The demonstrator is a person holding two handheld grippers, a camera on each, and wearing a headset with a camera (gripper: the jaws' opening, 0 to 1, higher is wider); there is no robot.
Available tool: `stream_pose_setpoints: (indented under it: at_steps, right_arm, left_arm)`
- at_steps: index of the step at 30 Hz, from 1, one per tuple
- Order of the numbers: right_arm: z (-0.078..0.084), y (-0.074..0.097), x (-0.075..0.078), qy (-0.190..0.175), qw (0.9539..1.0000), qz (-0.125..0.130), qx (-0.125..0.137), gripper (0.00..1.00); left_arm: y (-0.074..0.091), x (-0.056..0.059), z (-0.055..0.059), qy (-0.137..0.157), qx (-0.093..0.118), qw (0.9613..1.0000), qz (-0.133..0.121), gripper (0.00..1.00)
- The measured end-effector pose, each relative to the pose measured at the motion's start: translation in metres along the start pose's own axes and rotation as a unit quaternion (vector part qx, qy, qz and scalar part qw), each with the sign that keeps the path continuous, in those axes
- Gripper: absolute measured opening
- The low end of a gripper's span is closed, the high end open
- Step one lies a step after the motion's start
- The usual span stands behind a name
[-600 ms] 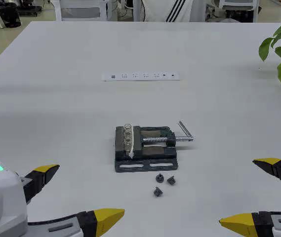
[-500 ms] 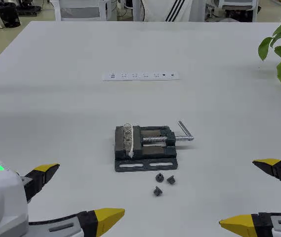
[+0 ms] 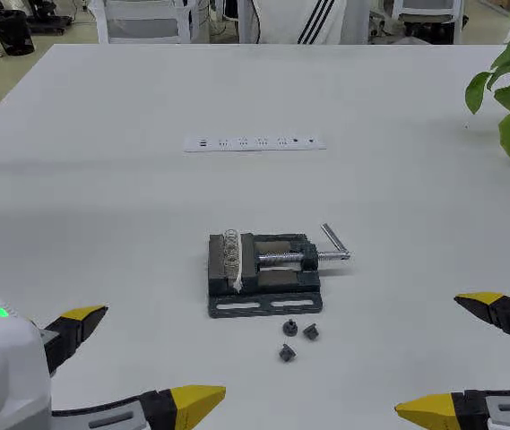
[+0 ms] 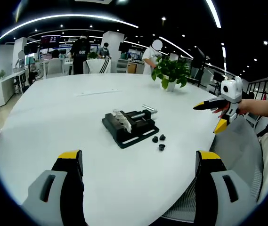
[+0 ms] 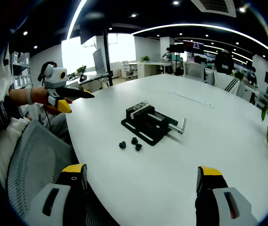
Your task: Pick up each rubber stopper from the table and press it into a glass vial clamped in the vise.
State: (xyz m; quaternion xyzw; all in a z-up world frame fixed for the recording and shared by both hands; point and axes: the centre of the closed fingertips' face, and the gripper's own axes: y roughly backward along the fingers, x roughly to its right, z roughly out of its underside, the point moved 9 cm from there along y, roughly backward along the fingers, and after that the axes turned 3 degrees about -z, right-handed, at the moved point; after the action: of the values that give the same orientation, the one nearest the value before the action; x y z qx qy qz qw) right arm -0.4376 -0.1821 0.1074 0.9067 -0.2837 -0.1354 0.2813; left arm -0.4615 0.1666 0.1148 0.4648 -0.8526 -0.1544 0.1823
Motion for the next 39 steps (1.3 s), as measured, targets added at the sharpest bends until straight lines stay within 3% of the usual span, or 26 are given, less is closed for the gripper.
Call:
stream_pose_setpoints:
  at_steps: [7,14,23,28,30,32,39]
  right_arm:
    - [-0.006,-0.008,0.004,0.018,0.9997,-0.007,-0.013,0.94]
    - [-0.023,-0.025,0.003,0.047,0.9985,-0.019,-0.018,0.91]
    - [-0.037,-0.055,0.000,0.101,0.9925,-0.055,-0.042,0.85]
    - [-0.044,-0.073,-0.009,0.117,0.9891,-0.070,-0.055,0.75]
    - [-0.043,-0.081,-0.014,0.112,0.9895,-0.061,-0.068,0.75]
    - [-0.041,-0.090,-0.014,0.135,0.9865,-0.058,-0.072,0.67]
    - [-0.031,-0.109,-0.027,0.130,0.9852,-0.060,-0.094,0.41]
  left_arm:
    - [-0.001,-0.002,-0.003,-0.002,0.000,1.0000,0.000,0.99]
    - [-0.002,-0.002,-0.003,-0.003,-0.003,1.0000,0.001,0.99]
    - [-0.006,-0.001,-0.003,-0.001,-0.001,1.0000,0.003,0.99]
    - [-0.008,-0.001,-0.004,0.002,0.003,1.0000,0.003,0.99]
    - [-0.008,-0.001,-0.004,0.005,0.007,1.0000,0.003,0.99]
    - [-0.009,-0.001,-0.005,0.006,0.009,0.9999,0.003,0.99]
    - [-0.010,0.000,-0.004,0.009,0.011,0.9999,0.006,0.98]
